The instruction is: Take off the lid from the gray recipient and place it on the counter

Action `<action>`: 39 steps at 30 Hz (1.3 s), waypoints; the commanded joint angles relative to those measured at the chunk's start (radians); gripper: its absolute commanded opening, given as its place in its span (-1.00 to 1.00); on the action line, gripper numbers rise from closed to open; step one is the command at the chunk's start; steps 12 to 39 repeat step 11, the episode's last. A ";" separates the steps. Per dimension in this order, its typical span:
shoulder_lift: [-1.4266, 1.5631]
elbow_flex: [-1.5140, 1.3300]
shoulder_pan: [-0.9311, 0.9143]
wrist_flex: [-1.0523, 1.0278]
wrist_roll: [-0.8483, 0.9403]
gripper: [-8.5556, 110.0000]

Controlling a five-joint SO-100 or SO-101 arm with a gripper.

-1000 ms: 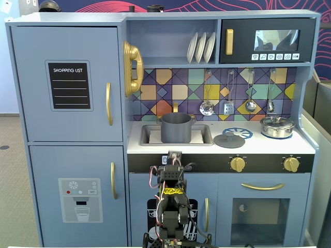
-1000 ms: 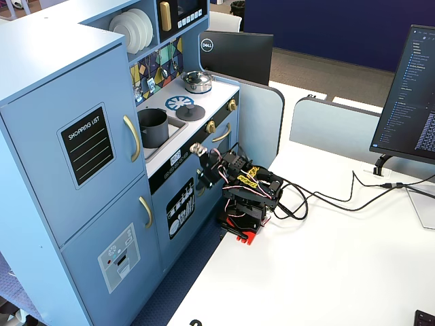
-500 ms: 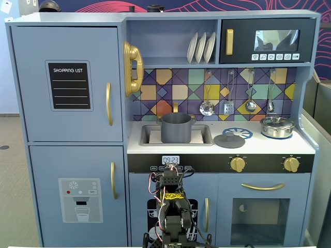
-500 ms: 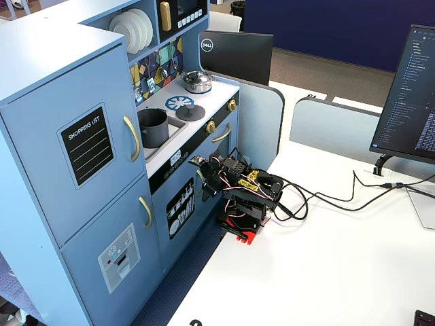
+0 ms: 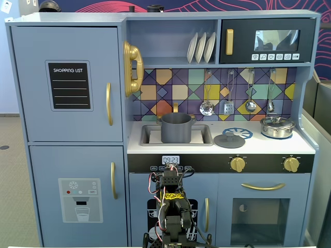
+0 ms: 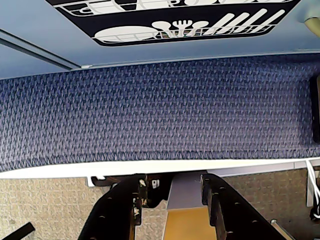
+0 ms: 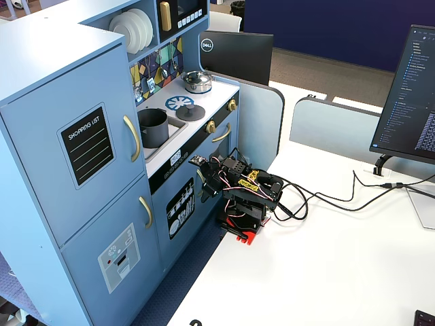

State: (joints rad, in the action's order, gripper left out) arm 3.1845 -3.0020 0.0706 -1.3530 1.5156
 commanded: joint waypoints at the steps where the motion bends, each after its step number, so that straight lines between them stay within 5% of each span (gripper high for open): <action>1: -0.008 0.000 -0.012 -0.176 -0.005 -0.76; 39: -0.008 0.000 -0.012 -0.176 -0.005 -0.72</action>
